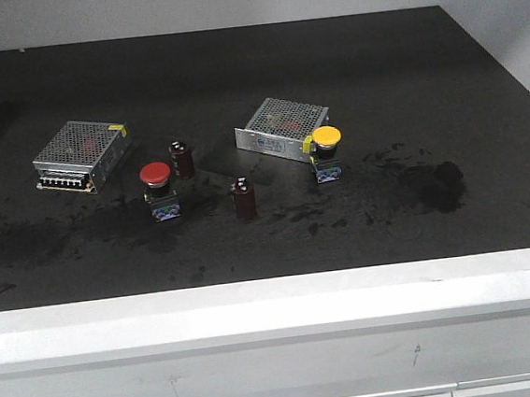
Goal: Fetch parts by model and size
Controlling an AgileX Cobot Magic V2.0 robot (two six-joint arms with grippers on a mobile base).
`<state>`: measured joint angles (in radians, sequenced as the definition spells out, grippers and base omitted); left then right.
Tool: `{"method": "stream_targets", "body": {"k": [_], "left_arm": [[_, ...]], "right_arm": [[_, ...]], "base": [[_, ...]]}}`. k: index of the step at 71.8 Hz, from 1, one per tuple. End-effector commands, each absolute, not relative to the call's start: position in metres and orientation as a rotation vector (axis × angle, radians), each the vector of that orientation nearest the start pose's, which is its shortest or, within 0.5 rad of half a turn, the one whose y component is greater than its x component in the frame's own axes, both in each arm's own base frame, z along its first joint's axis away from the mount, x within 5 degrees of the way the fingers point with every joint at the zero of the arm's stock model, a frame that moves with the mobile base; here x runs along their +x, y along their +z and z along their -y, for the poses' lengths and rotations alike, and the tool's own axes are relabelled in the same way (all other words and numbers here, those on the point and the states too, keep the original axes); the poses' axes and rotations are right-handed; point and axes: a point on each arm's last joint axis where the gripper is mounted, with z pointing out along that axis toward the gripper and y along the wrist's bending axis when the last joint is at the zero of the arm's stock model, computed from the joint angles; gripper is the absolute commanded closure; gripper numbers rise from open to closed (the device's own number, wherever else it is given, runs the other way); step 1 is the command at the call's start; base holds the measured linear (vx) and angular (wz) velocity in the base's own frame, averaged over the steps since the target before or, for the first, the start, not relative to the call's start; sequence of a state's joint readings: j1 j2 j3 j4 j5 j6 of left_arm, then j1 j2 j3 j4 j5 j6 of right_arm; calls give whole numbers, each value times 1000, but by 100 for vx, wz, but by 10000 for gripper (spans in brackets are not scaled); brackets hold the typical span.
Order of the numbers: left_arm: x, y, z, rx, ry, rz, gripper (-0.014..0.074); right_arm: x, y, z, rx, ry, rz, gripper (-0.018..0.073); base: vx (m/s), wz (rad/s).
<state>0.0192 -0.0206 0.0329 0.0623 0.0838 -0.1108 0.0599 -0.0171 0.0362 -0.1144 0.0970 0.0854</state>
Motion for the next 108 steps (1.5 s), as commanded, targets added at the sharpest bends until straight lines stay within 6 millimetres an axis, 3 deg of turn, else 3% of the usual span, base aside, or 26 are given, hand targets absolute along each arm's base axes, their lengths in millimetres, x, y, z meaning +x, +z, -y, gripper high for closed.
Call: {"method": "stream_targets", "body": {"k": [1,67,83,95,108], "left_arm": [[55,210,-1,-65,-36,-1482,603],[55,210,-1,-65,-36,-1482,603],[55,211,-1,-59,-32,-1469,603],[51,232,0,-50,-47,-1306,603],[42,284,0,-33,-42,-1156,603]], "right_arm": [[56,201,-3,-70,10,-1511,568],[56,201,-3,-76,5,-1509,568],[55,208,-4,-78,12,-1443,568],[51,228,-4,-58,49,-1287,568],[44,276,-4,-44,59,-1187,568]], "base": [[0,0],[0,0],[0,0],[0,0],[0,0]]}}
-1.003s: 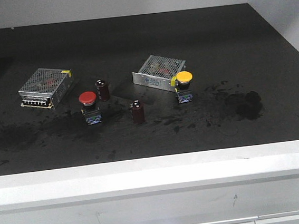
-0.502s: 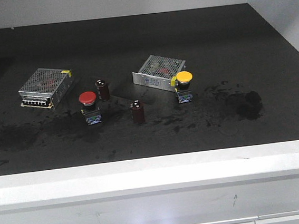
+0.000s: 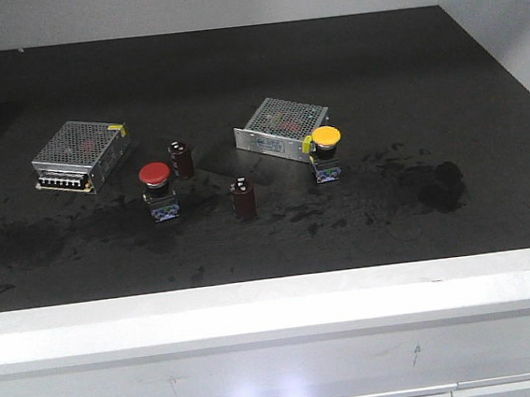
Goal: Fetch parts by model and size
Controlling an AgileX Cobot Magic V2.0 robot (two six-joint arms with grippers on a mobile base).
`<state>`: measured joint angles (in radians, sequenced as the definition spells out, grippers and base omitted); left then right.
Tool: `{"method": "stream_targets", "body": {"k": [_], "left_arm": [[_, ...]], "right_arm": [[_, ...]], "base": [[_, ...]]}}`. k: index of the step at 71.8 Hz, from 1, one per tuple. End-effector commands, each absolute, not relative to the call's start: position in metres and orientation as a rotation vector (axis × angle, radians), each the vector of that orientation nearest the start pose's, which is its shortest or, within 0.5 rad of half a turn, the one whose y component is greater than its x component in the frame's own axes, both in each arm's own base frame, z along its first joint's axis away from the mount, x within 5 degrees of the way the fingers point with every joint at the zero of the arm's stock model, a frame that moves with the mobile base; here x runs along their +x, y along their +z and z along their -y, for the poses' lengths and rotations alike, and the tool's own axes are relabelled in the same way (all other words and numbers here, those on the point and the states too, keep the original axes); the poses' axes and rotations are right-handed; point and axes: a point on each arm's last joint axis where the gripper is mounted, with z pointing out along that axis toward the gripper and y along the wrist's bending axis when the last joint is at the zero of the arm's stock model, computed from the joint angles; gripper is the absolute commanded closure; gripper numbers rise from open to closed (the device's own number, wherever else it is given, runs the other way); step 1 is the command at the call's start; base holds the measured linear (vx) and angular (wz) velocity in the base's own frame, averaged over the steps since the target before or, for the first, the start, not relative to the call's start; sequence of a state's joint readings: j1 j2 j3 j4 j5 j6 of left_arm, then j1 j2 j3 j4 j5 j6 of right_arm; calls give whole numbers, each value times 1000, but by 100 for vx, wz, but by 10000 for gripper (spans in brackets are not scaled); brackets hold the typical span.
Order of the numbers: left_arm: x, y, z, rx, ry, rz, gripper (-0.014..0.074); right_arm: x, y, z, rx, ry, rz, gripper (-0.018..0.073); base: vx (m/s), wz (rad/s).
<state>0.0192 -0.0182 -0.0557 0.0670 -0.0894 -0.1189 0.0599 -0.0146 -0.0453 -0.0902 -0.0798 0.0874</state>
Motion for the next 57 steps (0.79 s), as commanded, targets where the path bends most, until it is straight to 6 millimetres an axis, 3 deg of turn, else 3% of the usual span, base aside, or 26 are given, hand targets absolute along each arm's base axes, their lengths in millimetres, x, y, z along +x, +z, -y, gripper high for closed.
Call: {"method": "stream_targets", "body": {"k": [1,14,25,39,57], "left_arm": [[42,289,0,-32,-42,-1154,603],[66,347,-1,-48,-34,-1294,603],[101,369,-2,-54,-35,-1447,603],[138,354,0,-50,-41,-1595,603],[165,336,0,-54,-39,-1717,603]], "right_arm": [[44,278,-4,-44,59,-1185,568],[65,333,-4,-43,52,-1270,568],[101,362,-6,-37,48,-1413,568],[147,351,-7,-26,49,-1658,568],[178,330,-9,-38,37,-1777,568]], "base": [[0,0],[0,0],[0,0],[0,0],[0,0]]}}
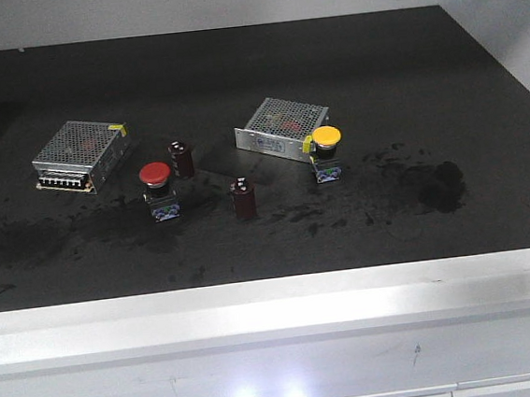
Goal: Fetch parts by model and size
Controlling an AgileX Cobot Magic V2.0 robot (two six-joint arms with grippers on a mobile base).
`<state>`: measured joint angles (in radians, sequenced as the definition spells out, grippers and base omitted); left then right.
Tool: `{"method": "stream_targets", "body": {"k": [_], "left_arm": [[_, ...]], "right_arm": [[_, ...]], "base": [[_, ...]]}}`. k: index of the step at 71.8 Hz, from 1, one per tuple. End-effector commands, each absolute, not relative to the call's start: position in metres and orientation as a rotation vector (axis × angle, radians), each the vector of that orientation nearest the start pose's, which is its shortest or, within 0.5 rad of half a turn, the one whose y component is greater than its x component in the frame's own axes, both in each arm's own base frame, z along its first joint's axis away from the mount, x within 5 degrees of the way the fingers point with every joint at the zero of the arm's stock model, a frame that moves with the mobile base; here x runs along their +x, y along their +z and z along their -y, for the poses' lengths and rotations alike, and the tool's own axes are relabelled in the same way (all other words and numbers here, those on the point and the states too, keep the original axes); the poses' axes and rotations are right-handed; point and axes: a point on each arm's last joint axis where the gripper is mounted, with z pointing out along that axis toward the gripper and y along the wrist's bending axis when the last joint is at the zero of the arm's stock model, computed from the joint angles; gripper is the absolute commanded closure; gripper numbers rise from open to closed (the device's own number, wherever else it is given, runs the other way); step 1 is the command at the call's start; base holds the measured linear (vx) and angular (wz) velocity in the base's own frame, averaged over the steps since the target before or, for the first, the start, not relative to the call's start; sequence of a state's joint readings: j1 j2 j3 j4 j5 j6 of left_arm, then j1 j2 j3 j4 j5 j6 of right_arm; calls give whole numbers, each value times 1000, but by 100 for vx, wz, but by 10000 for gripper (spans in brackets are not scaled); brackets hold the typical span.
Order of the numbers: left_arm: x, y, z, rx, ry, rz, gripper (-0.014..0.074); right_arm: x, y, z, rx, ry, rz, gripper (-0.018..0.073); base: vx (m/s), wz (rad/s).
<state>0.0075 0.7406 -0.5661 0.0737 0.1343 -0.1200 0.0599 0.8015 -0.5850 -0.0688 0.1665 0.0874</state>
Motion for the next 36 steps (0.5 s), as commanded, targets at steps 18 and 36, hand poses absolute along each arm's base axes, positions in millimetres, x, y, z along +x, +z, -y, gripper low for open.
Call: {"method": "stream_targets", "body": {"k": [18,36], "left_arm": [[173,328,-1,-56,-36,-1774,577],[177,325,-1,-58,-37,-1794,328]], "right_arm": [[184,325,-9,-45,32,-1807,532],[184,325,-9,-74,4,-1809,221]], "base": [[0,0],[0,0]]}}
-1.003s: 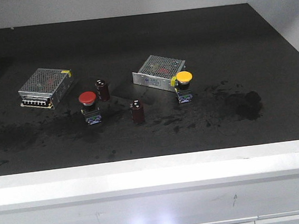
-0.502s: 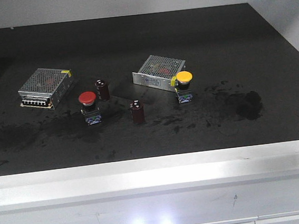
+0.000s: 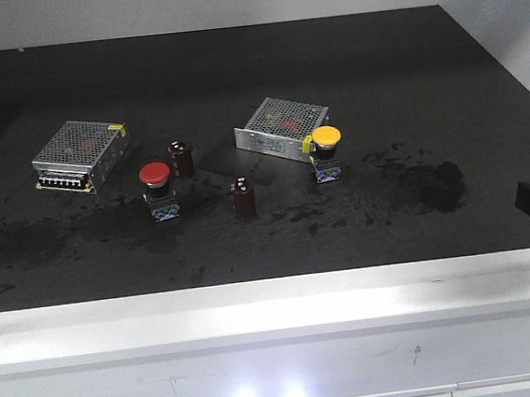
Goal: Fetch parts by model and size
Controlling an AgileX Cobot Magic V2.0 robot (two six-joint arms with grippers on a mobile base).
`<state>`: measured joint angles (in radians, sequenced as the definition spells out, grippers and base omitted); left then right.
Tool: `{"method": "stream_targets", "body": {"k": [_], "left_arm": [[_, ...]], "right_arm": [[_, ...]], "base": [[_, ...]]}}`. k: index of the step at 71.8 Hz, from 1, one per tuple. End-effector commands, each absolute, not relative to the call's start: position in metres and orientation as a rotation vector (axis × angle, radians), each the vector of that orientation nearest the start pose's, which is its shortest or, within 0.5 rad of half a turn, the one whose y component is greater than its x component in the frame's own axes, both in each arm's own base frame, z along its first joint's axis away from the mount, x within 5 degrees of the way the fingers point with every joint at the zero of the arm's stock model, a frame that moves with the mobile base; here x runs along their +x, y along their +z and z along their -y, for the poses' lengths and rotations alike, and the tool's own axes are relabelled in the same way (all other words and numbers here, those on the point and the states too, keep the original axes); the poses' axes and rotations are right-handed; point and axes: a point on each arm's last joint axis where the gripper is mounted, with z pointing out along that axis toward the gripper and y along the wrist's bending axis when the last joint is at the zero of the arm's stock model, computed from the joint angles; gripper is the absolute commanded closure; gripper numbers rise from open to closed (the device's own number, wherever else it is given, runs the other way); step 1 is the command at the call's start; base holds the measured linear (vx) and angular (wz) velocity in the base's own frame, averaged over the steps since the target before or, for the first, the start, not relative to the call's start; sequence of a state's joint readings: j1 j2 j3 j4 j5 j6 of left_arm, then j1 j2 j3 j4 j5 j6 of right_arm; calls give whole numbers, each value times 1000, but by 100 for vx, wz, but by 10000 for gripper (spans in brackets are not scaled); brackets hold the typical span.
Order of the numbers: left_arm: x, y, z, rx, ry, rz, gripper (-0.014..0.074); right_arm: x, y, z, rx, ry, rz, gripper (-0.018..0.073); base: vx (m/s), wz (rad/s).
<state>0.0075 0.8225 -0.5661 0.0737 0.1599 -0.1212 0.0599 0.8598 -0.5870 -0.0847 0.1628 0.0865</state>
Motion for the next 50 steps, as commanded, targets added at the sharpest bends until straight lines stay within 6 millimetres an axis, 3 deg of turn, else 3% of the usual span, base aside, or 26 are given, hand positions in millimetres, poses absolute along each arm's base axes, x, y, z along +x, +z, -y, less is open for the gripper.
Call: {"method": "stream_targets", "body": {"k": [1,11,25,38,50], "left_arm": [[177,325,-1,-59,-37,-1794,308],[177,325,-1,-61,-39,-1793,134],[187,335,11,17,-61,-1845,72],[226,365,29,86,-90,-1962,73],[271,378,54,129,-150,-2051,73]], "right_arm": [[184,325,-9,-77,1,-1809,200],[184,325,-9,-83,-3,-1806,38],[184,326,-9,-81,1,-1789,20],[184,326,-9,-81,2,-1787,20],[185,327,-9,-81,2,-1784,20]], "base": [[0,0],[0,0],[0,0],[0,0],[0,0]]}}
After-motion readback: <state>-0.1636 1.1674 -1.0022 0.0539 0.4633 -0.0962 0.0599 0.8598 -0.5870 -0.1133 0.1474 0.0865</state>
